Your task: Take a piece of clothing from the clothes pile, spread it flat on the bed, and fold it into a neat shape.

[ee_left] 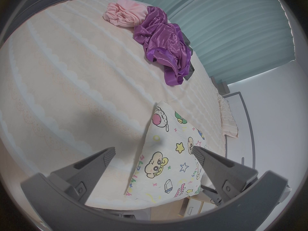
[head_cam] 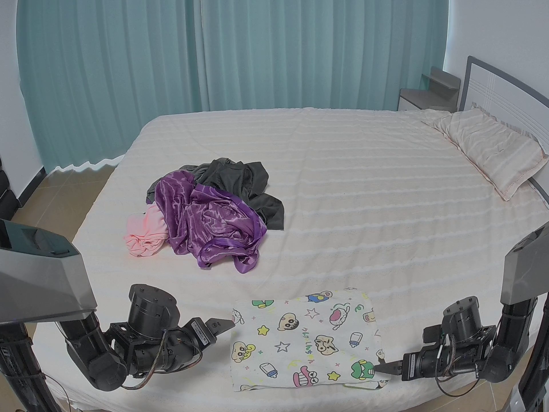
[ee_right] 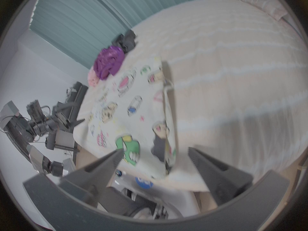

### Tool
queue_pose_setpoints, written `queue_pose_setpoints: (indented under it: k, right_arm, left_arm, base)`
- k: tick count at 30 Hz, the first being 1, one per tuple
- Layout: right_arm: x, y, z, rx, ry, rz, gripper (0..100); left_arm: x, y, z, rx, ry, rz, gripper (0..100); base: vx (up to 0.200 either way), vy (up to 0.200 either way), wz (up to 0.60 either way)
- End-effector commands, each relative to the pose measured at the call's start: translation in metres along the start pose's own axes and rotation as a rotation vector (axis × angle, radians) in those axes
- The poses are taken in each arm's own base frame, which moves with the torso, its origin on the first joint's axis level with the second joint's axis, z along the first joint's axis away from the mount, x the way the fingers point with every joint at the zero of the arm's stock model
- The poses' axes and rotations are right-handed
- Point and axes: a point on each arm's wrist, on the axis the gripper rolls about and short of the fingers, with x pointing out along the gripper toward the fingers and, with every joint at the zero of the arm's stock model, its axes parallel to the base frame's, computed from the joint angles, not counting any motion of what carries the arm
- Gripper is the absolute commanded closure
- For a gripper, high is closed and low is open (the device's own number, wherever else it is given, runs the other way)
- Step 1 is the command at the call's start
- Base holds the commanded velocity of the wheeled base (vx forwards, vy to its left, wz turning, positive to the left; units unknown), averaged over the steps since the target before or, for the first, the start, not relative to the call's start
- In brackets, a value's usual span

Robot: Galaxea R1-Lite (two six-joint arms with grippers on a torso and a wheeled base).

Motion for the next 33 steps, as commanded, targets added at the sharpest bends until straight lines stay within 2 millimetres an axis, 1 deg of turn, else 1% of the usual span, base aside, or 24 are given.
queue_pose_setpoints:
  k: [1,3,5,6,7,8,10,11,12,13,14,15,19,23,31,32,33]
  right_arm:
    - [-0.010,0.002,0.012,-0.006,-0.121,0.039,0]
    - [-0.009,0.003,0.029,-0.015,-0.215,0.066,0]
    - [0.001,0.005,0.046,-0.016,-0.261,0.079,0]
    - [0.010,0.004,0.057,-0.006,-0.267,0.075,0]
    - [0.011,0.004,0.058,-0.003,-0.268,0.075,0]
    - [0.021,0.004,0.070,0.005,-0.268,0.071,0]
    - [0.029,0.005,0.083,0.024,-0.276,0.076,0]
    - [0.037,0.006,0.093,0.046,-0.279,0.082,0]
    - [0.040,0.006,0.096,0.055,-0.279,0.083,0]
    - [0.049,0.007,0.104,0.078,-0.271,0.084,0]
    - [0.056,0.007,0.109,0.086,-0.265,0.083,0]
    - [0.065,0.005,0.111,0.098,-0.249,0.074,0]
    - [0.086,0.001,0.116,0.104,-0.237,0.069,0]
    - [0.096,-0.001,0.116,0.103,-0.227,0.067,0]
    - [0.096,0.000,0.119,0.101,-0.235,0.074,0]
    - [0.095,0.000,0.120,0.102,-0.242,0.075,100]
    - [0.094,0.000,0.120,0.106,-0.244,0.074,100]
  left_arm:
    - [0.002,0.002,-0.001,-0.001,0.004,0.007,0]
    - [0.002,0.001,-0.001,-0.001,0.004,0.007,0]
    - [0.002,0.001,-0.001,0.001,0.004,0.006,0]
    - [0.002,0.001,-0.001,0.001,0.005,0.007,0]
    - [0.002,0.001,-0.001,0.001,0.006,0.007,0]
    - [0.002,0.001,-0.001,0.002,0.006,0.007,0]
    - [0.002,0.001,-0.001,0.002,0.006,0.007,0]
    - [0.002,0.001,-0.001,0.002,0.006,0.007,0]
    - [0.001,0.001,-0.002,0.002,0.007,0.006,0]
    - [0.001,0.001,-0.003,0.005,0.011,0.006,0]
    - [0.001,0.000,-0.003,0.005,0.009,0.003,0]
    - [0.001,0.000,-0.003,0.006,0.010,0.001,0]
    - [0.001,0.000,-0.003,0.007,0.011,0.001,0]
    - [0.002,0.000,-0.003,0.007,0.011,0.001,0]
    - [0.002,0.000,-0.003,0.007,0.011,0.001,0]
    - [0.002,0.000,-0.003,0.007,0.011,0.001,0]
    - [0.002,0.000,-0.003,0.007,0.011,0.001,0]
  base:
    - [0.000,0.000,0.00]
    - [0.000,0.000,0.00]
    - [0.000,0.000,0.00]
    - [0.000,0.000,0.00]
    - [0.000,0.000,0.00]
    - [0.000,0.000,0.00]
    - [0.000,0.000,0.00]
    - [0.000,0.000,0.00]
    - [0.000,0.000,0.00]
    - [0.000,0.000,0.00]
    - [0.000,0.000,0.00]
    - [0.000,0.000,0.00]
    - [0.000,0.000,0.00]
    - [0.000,0.000,0.00]
    - [0.000,0.000,0.00]
    - [0.000,0.000,0.00]
    - [0.000,0.000,0.00]
